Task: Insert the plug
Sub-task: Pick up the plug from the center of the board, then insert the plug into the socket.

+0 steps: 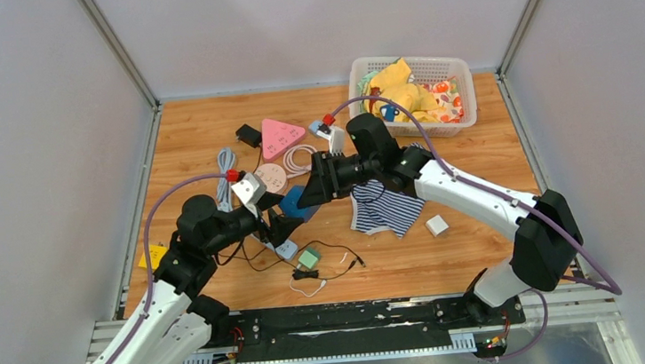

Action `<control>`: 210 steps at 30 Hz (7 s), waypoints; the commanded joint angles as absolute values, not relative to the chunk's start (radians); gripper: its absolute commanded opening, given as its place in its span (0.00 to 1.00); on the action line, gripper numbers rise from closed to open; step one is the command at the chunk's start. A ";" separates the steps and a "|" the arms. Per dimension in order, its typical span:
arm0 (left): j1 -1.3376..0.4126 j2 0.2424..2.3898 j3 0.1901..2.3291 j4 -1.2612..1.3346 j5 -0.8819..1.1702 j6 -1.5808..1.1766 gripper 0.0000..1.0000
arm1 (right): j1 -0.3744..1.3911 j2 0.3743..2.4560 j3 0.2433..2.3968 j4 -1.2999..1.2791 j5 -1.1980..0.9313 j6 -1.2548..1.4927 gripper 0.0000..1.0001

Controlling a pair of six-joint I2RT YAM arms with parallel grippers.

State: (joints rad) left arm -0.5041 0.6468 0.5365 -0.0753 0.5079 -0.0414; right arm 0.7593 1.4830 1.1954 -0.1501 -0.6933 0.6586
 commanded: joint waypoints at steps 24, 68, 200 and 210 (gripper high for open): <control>-0.189 0.815 0.685 -0.442 0.075 -0.563 0.97 | 0.997 1.431 1.155 -0.177 -0.113 0.253 0.00; -0.120 0.937 0.495 -0.378 0.148 -0.646 0.35 | 1.218 1.745 1.207 -0.009 0.109 0.198 0.00; -0.120 1.042 0.655 -0.333 0.301 -0.640 0.43 | 1.095 1.874 1.217 -0.212 0.351 0.092 0.00; -0.120 1.035 0.753 -0.402 0.295 -0.589 0.53 | 1.014 1.790 1.144 -0.186 0.296 0.025 0.05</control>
State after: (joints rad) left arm -0.1204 1.0435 0.7311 -0.3424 0.2790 -0.6247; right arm 1.0618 1.8080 1.2110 -0.0536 0.2520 0.0944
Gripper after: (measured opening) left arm 0.526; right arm 0.626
